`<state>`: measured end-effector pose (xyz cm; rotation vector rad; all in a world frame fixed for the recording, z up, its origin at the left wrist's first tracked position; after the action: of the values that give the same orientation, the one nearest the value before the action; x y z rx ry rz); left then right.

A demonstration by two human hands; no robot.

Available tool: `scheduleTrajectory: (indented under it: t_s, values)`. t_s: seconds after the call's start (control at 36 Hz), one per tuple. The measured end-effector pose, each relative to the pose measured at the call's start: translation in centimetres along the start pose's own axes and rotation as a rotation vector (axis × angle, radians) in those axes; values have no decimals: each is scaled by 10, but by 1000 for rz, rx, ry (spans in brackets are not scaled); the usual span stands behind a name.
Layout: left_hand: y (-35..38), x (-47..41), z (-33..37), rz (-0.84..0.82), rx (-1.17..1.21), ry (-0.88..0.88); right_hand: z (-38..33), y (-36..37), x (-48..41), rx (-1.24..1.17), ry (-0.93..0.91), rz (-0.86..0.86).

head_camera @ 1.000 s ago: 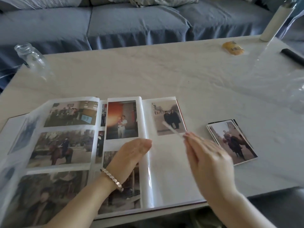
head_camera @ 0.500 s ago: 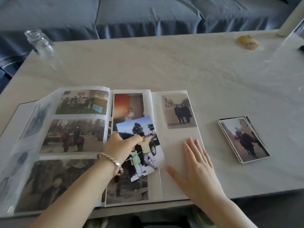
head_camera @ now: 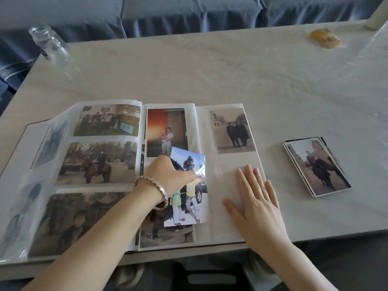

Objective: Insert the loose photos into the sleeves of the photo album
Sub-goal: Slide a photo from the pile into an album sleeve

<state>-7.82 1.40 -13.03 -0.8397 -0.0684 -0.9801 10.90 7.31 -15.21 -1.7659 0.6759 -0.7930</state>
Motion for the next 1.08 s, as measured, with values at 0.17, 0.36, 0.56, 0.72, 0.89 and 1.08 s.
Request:
scheduleTrajectory:
  t_s: [0.17,0.36,0.56,0.72,0.89,1.08]
  values:
    - [23,0,7,-154,-137,-5,-1,-1,0,-26,-13,-20]
    - [24,-1,7,-180,-277,-27,-3,0,0,-15,-15,-39]
    - [29,-5,12,-144,-308,-34,-2,-1,1,-44,-14,-27]
    - [27,-2,21,-31,-285,83,-1,-2,2,-67,-25,-10]
    - [20,0,15,-103,-229,32,0,-2,2,-49,-25,-19]
    - [24,5,6,-201,-254,-1,0,-2,2,-92,-33,19]
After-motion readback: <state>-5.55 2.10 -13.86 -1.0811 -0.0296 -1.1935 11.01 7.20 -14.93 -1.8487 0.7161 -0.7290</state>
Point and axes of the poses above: each hand's wrist, its own x-axis away from the middle knuckle, its own y-axis out of the palm, z = x × y, the point moved 10 cm from there along -x, towards the middle knuckle, and after that the axes turned 3 degrees about x, right-handed, at the moved point
